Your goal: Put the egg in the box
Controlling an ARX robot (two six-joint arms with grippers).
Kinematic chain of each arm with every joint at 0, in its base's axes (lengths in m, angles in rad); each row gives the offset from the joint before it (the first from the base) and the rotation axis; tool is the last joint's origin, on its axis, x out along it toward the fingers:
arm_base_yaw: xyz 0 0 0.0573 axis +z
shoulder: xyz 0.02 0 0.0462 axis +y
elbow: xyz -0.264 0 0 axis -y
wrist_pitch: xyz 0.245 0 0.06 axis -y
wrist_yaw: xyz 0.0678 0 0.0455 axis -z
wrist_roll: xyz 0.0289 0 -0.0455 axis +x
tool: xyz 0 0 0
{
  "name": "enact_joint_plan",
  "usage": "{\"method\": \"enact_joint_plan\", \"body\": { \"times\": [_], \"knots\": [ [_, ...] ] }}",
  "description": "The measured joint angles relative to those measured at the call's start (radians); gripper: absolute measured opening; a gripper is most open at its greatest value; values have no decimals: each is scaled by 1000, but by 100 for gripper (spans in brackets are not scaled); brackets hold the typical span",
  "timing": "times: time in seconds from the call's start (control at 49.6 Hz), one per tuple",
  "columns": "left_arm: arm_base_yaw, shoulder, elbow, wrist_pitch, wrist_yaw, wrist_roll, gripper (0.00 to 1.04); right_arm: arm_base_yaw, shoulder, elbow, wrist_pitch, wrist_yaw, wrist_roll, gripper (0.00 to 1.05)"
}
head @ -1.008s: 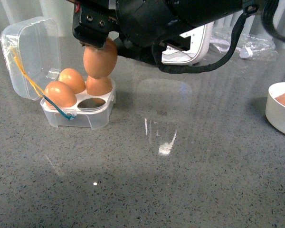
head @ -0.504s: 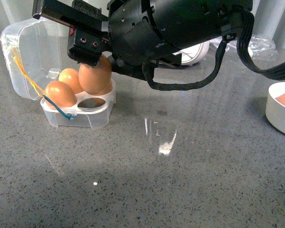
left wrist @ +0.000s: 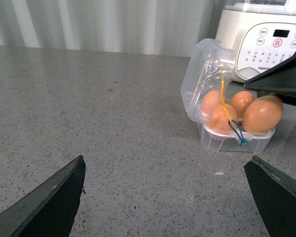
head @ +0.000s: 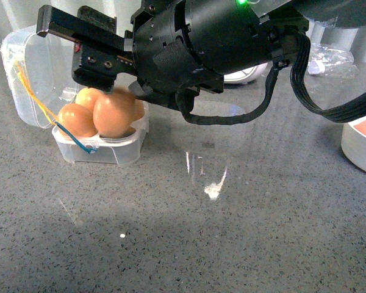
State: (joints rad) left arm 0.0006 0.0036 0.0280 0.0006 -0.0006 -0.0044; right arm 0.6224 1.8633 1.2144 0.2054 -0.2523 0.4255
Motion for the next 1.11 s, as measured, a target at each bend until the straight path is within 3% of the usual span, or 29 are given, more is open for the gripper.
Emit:
{"method": "enact_joint_plan", "body": {
  "times": [0.121, 0.262, 0.484, 0.766, 0.987, 1.048, 1.088, 1.108],
  "knots": [
    [0, 0, 0, 0, 0, 0, 98, 0, 0, 0, 5, 11, 8, 81],
    [0, 0, 0, 0, 0, 0, 98, -6, -3, 0, 5, 18, 10, 100],
    [0, 0, 0, 0, 0, 0, 98, -34, -94, -53, 16, 38, 7, 98],
    [0, 0, 0, 0, 0, 0, 98, -148, -304, -212, -21, 231, -15, 98],
    [0, 0, 0, 0, 0, 0, 98, -166, -338, -248, -26, 247, -26, 98],
    [0, 0, 0, 0, -1, 0, 98, -153, -340, -305, 130, 399, -103, 91],
    [0, 0, 0, 0, 0, 0, 98, -153, -356, -395, 323, 554, -196, 82],
    [0, 0, 0, 0, 1, 0, 98, -154, -362, -415, 356, 575, -214, 80]
  ]
}}
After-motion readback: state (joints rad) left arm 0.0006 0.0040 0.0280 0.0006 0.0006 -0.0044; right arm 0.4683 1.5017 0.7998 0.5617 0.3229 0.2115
